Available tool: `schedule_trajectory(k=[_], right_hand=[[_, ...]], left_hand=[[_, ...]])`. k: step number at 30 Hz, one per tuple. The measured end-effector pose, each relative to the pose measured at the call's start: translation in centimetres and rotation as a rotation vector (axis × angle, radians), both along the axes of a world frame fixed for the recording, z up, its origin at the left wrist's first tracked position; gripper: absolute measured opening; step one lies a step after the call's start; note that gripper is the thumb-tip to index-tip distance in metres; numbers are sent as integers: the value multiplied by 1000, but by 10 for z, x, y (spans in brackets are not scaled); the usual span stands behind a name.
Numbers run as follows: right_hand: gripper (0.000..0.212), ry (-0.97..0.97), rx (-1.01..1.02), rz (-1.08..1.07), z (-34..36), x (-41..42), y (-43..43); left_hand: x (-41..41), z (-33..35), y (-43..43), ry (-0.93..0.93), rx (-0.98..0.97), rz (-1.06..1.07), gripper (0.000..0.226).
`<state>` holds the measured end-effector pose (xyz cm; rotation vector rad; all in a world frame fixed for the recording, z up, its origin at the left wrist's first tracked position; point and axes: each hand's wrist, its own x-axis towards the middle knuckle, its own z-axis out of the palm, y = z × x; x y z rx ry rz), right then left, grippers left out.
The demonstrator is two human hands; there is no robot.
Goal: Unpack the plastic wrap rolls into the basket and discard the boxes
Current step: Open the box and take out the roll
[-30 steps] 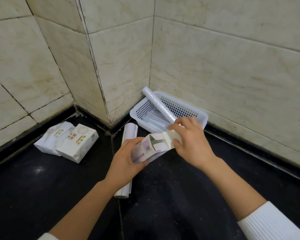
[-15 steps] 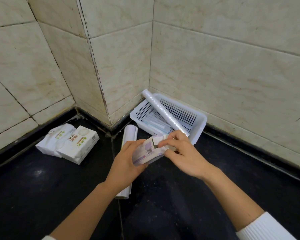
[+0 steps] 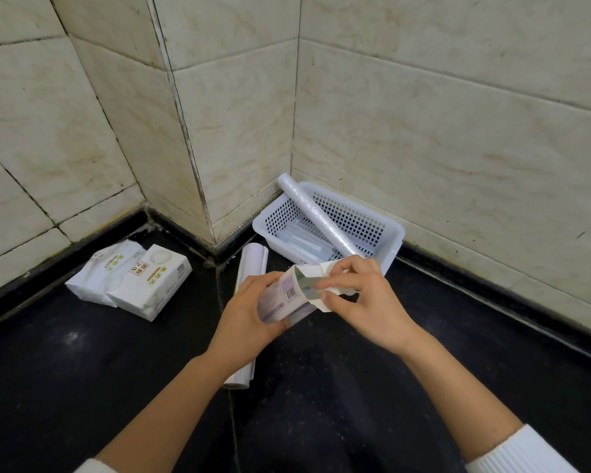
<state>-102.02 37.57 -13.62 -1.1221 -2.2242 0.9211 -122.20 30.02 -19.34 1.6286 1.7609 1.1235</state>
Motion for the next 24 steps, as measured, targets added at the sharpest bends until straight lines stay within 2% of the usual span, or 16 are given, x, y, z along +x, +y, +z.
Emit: schedule_trajectory(k=[6, 12, 14, 18, 24], right_hand=[[35, -68, 71, -22, -1, -1, 3], [51, -192, 30, 94, 10, 0, 12], [53, -247, 97, 117, 14, 1, 14], [51, -390, 299, 164, 21, 0, 15], [40, -402, 341, 242, 16, -3, 11]], left_hand=[[-2, -5, -2, 19, 0, -5, 69], [-7, -10, -1, 78, -8, -55, 69], [-9, -11, -1, 92, -14, -73, 68], [-10, -11, 1, 108, -20, -110, 68], [-8, -13, 3, 98, -11, -170, 69]])
